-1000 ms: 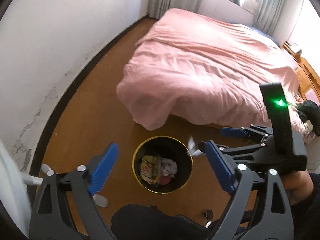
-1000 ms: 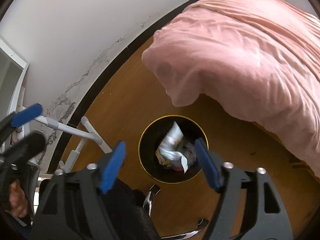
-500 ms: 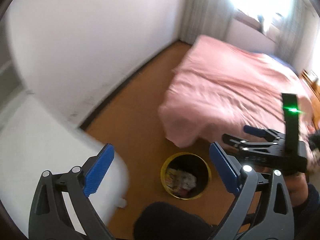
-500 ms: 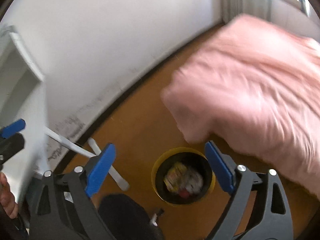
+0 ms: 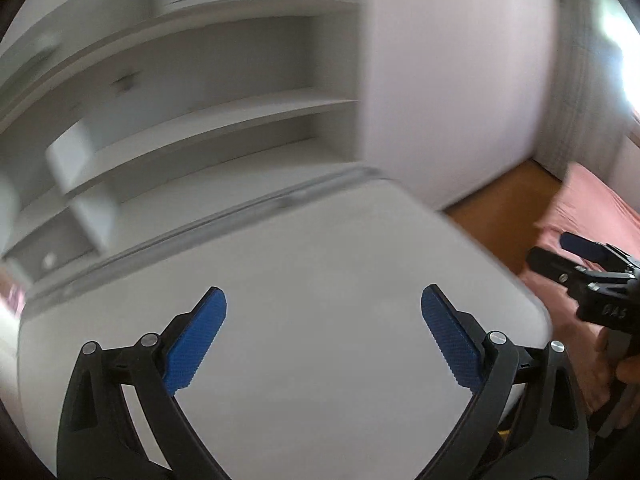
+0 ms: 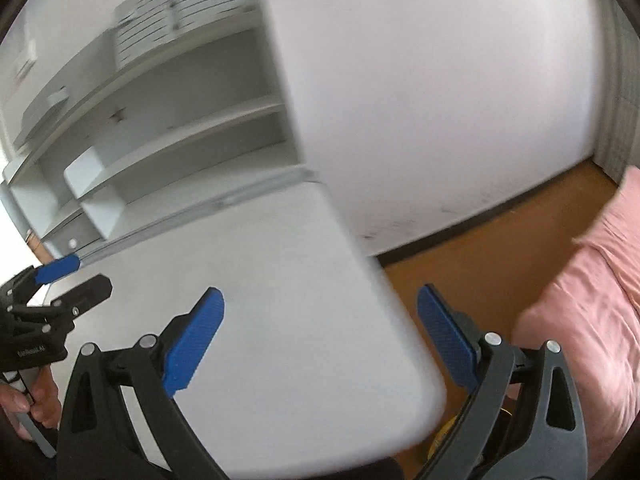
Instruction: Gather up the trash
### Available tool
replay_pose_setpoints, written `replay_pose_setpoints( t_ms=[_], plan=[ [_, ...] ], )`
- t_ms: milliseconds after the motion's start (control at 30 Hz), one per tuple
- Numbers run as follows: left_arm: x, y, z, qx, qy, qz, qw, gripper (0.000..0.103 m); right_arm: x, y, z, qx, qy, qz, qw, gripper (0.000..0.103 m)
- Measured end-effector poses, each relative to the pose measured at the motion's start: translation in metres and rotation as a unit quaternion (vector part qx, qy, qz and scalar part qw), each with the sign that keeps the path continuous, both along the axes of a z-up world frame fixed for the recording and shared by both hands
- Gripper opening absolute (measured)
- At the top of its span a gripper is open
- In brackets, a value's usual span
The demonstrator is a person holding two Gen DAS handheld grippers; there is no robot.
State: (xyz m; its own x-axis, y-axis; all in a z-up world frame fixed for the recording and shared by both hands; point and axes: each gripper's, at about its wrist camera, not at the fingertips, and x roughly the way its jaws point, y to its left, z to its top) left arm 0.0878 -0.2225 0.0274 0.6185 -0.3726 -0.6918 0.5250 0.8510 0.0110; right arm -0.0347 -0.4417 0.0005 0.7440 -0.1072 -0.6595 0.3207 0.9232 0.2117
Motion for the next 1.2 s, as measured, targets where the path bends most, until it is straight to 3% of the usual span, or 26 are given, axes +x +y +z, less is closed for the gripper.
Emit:
replay_pose_setpoints(
  t_ms=[233, 533, 1200],
  plan=[
    [0.017, 0.082, -0.002, -0.007, 0.003, 0.087, 0.9962, 0.095, 0.047, 0.067, 0.010, -0.014, 0.001, 0.062, 0.998, 0.094],
    [0.018, 0.143, -0.005, -0.017, 0.007, 0.124, 0.9921, 0.095, 0.068, 0.116, 0.012, -0.036, 0.005, 0.085, 0.996, 0.094],
    [0.005, 0.170, 0.009, -0.024, -0.004, 0.138, 0.9901, 0.095, 0.065, 0.147, 0.018, -0.056, 0.012, 0.102, 0.993, 0.094]
  ],
)
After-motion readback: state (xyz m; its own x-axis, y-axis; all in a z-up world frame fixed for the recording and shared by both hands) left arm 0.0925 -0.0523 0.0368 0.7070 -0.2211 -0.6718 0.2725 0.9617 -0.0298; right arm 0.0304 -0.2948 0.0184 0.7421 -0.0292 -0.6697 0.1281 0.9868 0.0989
